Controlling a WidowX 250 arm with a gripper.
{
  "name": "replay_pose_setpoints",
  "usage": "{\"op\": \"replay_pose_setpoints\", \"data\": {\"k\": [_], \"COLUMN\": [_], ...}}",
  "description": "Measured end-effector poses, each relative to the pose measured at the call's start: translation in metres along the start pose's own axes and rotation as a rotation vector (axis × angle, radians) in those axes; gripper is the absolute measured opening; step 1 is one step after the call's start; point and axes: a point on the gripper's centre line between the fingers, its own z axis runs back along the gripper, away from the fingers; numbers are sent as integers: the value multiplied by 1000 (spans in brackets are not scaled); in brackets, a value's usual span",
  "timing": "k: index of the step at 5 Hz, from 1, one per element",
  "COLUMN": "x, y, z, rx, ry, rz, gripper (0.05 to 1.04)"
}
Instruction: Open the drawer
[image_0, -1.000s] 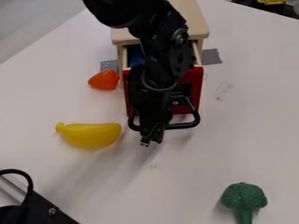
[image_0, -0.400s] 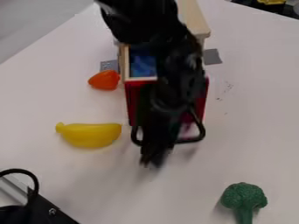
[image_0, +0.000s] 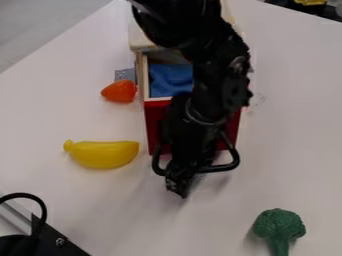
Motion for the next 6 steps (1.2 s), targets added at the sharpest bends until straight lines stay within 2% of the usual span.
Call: {"op": "replay_pose_setpoints", "data": {"k": [2, 3, 4, 5, 6], "x": [6, 11, 17, 11, 14], "y": [-42, -57, -59, -52, -28], "z": [37, 54, 75, 93, 101], "rx": [-43, -73, -117, -172, -187], "ry": [67, 40, -28, -81, -84], "rz": [22, -65, -222, -479, -691], "gripper": [997, 998, 998, 998, 998]}}
